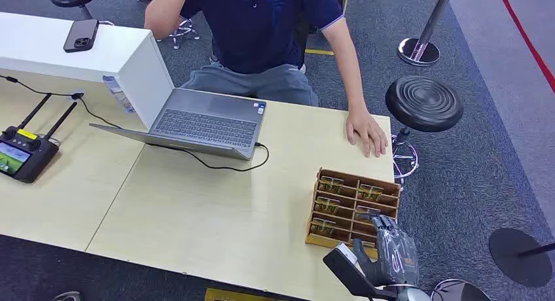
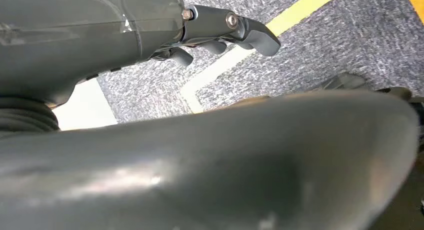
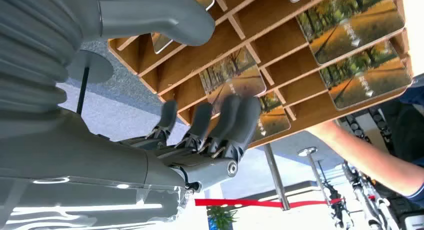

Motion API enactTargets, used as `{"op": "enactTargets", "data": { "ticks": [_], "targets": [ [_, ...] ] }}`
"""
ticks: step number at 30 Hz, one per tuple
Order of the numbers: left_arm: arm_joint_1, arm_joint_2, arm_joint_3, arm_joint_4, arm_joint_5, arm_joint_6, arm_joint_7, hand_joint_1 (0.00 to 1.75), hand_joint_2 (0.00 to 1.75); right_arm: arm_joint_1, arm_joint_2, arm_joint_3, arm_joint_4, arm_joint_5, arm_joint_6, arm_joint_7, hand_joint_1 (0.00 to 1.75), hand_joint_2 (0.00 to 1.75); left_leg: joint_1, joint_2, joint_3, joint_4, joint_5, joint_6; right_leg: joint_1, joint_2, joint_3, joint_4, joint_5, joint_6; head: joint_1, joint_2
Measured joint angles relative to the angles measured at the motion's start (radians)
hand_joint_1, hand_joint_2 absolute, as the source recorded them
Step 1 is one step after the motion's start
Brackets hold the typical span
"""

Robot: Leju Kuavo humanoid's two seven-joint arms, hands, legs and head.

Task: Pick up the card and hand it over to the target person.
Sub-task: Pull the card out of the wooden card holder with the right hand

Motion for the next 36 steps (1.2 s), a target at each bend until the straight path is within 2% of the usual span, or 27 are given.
{"op": "enactTargets", "data": {
  "ticks": [3, 7, 14, 24, 36],
  "targets": [
    [0.001, 0.0, 0.0, 0.0, 0.0, 0.0, 0.0, 0.0, 0.0, 0.001, 0.001, 0.001, 0.005, 0.0, 0.001, 0.0, 0.97, 1.75, 0.0, -0.001, -0.001, 0.001, -0.001, 0.0, 0.0, -0.001, -0.001, 0.001, -0.001, 0.001, 0.0, 0.0],
    [0.003, 0.002, 0.0, 0.001, 0.0, -0.002, 0.004, 0.0, 0.0, 0.003, 0.005, 0.01, 0.025, -0.012, 0.004, -0.007, 0.95, 1.75, 0.0, -0.001, -0.001, 0.002, -0.001, 0.0, 0.0, -0.001, -0.001, 0.002, -0.002, 0.001, 0.0, 0.0],
    [0.003, 0.002, -0.001, 0.0, 0.0, -0.005, 0.007, 0.0, 0.0, 0.007, 0.002, 0.009, 0.024, -0.043, -0.011, -0.012, 1.05, 1.75, 0.0, 0.0, -0.001, 0.001, 0.0, 0.0, 0.0, 0.0, -0.001, 0.001, -0.001, 0.0, 0.0, 0.0],
    [0.003, 0.002, 0.002, 0.0, 0.0, -0.002, -0.001, 0.0, 0.0, 0.009, -0.008, 0.016, 0.027, -0.072, -0.006, -0.02, 1.01, 1.75, 0.0, 0.0, 0.0, -0.001, 0.0, 0.0, 0.0, 0.0, 0.0, 0.0, 0.0, 0.0, 0.0, 0.0],
    [0.003, 0.0, 0.003, 0.0, 0.0, -0.002, 0.003, 0.0, 0.0, 0.006, 0.008, 0.041, 0.084, -0.093, -0.003, -0.027, 1.05, 1.75, 0.0, -0.001, -0.001, 0.002, -0.001, 0.0, 0.0, 0.0, -0.001, 0.002, -0.001, 0.001, 0.0, 0.0]
  ]
}}
